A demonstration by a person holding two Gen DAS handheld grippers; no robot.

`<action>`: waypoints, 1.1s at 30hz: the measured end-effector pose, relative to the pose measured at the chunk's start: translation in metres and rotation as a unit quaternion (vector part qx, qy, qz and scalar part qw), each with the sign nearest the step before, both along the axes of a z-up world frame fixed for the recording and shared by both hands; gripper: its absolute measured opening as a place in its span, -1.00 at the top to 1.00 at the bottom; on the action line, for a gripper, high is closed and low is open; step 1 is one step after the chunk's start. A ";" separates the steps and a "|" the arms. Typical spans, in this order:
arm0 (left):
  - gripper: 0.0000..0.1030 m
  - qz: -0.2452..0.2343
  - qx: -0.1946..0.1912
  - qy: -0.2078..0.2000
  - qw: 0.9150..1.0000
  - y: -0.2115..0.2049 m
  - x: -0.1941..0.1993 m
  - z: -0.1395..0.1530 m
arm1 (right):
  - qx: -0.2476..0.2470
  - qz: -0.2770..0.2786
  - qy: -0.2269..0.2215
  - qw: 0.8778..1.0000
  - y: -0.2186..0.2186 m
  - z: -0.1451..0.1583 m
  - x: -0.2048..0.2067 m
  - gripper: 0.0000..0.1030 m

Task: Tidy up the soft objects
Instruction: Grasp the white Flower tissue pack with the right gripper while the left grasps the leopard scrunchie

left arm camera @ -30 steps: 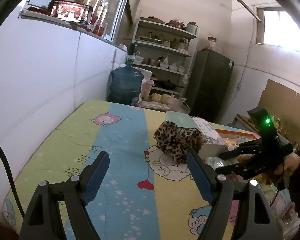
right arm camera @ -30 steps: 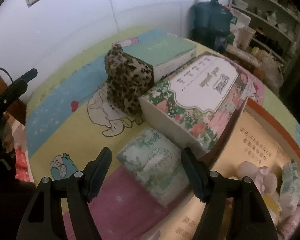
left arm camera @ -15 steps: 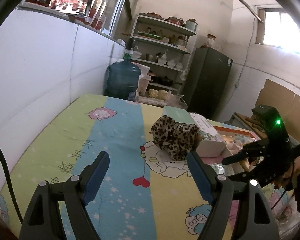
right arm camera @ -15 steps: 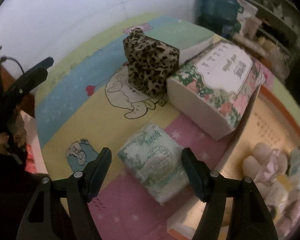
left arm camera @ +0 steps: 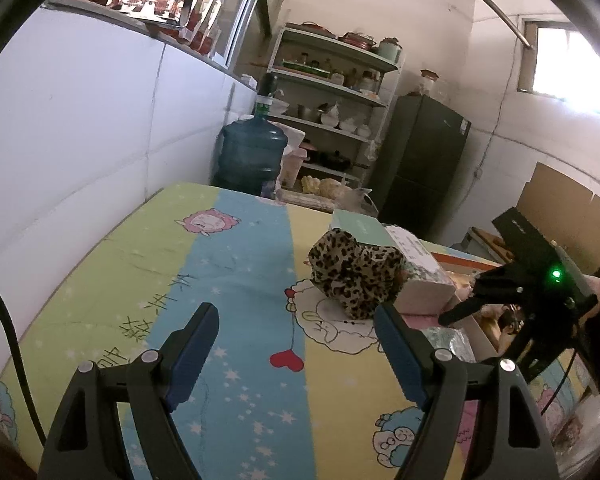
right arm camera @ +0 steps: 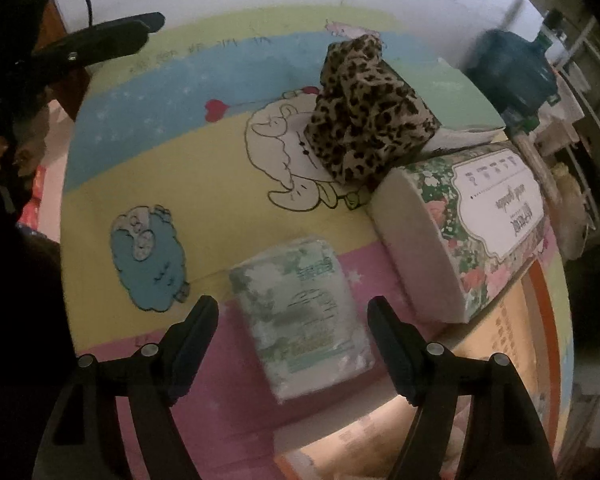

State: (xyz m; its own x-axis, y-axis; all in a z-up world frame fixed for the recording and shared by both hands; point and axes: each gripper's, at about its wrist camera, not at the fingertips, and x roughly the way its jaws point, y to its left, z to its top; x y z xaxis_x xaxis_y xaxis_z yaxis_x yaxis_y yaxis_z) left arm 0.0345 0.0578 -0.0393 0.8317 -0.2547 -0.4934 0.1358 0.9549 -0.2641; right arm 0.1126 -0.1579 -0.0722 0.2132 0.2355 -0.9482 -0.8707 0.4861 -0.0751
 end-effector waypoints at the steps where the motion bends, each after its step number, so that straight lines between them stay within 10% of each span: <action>1: -0.56 -0.001 0.001 0.001 1.000 -0.001 0.000 0.000 | 0.001 -0.003 0.004 1.000 0.000 -0.002 0.006 -0.51; 13: -0.56 -0.098 0.012 0.022 0.995 -0.021 0.046 0.007 | 0.053 -0.118 0.009 0.992 -0.007 -0.010 -0.003 -0.16; 26: -0.49 -0.159 0.042 0.110 0.980 -0.057 0.131 -0.030 | 0.239 -0.248 -0.023 0.939 -0.019 0.010 -0.083 -0.14; 33: -0.07 -0.151 0.038 0.145 0.977 -0.062 0.140 -0.044 | 0.266 -0.286 -0.010 0.921 -0.023 0.012 -0.088 -0.14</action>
